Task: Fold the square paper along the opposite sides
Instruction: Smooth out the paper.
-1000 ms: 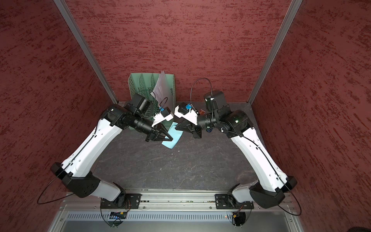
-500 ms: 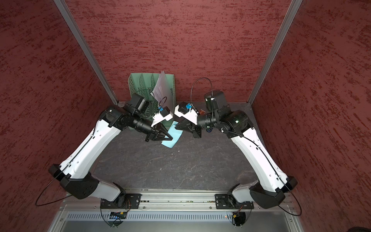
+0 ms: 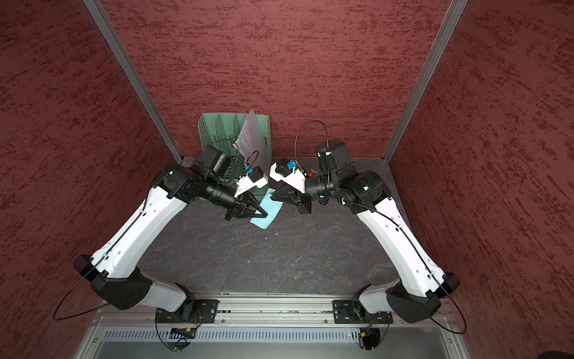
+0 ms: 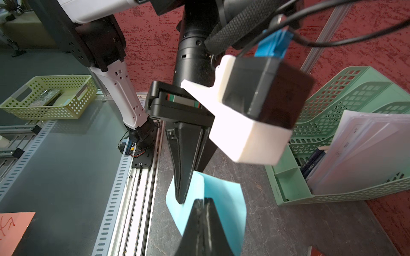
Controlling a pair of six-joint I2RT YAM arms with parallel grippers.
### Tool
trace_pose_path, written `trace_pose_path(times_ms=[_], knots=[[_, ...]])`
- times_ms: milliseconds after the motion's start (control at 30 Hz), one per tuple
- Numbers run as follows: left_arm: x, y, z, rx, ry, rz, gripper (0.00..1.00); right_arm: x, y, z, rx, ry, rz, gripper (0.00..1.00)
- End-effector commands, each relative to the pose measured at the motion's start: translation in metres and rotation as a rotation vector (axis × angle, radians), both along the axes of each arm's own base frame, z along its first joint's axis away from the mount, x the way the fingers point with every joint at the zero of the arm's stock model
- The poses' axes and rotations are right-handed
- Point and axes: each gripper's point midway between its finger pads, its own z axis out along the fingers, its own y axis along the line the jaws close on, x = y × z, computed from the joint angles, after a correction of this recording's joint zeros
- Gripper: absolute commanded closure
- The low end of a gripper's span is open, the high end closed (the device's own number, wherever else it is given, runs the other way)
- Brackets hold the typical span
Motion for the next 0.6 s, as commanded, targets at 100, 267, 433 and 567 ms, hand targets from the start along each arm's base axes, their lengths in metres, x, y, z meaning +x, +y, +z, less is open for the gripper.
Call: trace_pose_path(times_ms=[100,267,433,567], knots=[[-0.0052,0.0014,0.0035,-0.012,-0.024,-0.006,0.99,-0.0058,0.0002,0.0073,0.021,-0.022,0.005,1.0],[-0.005,0.0015,0.0042,-0.015,-0.029,-0.003,1.0,-0.0058,-0.0001,0.0074,0.022,-0.025,0.004,1.0],[-0.0044,0.0019,0.0065,-0.023,-0.044,0.006,1.0,-0.0032,0.0002,0.0078,0.024,-0.026,-0.008,0.46],[-0.0005,0.0037,0.0103,-0.034,-0.077,0.037,1.0,0.003,-0.0007,0.0116,0.034,-0.043,-0.048,0.14]])
